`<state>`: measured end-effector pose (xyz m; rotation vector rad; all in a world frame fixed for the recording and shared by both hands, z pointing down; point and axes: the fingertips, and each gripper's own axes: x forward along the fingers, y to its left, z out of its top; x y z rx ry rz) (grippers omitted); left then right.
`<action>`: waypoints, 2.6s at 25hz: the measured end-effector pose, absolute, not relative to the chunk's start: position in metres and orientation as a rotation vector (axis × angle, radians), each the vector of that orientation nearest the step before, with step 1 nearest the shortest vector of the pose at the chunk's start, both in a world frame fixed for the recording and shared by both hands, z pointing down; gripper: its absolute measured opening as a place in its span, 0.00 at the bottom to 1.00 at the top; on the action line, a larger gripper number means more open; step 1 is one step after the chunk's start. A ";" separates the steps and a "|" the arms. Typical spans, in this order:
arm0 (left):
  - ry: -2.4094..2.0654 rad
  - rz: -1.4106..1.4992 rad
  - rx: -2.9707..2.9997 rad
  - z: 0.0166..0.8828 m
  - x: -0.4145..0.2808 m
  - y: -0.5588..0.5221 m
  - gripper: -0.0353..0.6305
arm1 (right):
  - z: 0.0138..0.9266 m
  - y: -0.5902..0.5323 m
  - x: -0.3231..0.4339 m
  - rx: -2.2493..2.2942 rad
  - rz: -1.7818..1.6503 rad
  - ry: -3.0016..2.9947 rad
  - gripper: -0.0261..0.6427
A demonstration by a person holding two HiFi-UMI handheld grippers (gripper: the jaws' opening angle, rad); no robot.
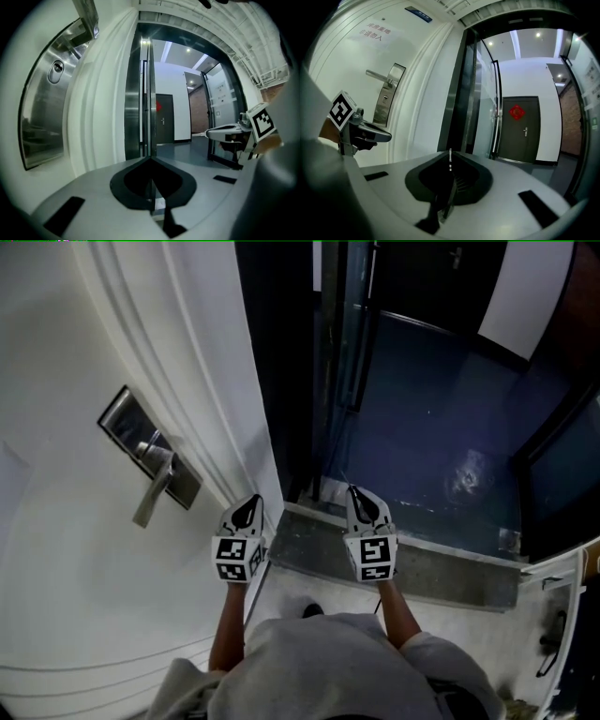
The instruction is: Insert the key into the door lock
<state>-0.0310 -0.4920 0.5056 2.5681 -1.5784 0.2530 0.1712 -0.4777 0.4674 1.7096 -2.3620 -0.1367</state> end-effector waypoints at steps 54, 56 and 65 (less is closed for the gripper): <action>-2.091 0.221 2.192 0.484 -0.151 -0.489 0.08 | 0.448 -0.562 0.006 1.082 -0.257 -2.771 0.08; -2.141 0.220 2.139 0.483 -0.163 -0.475 0.08 | 0.447 -0.555 -0.012 1.007 -0.261 -2.806 0.08; -2.328 0.225 1.936 0.479 -0.207 -0.417 0.08 | 0.446 -0.519 -0.073 0.741 -0.273 -2.922 0.08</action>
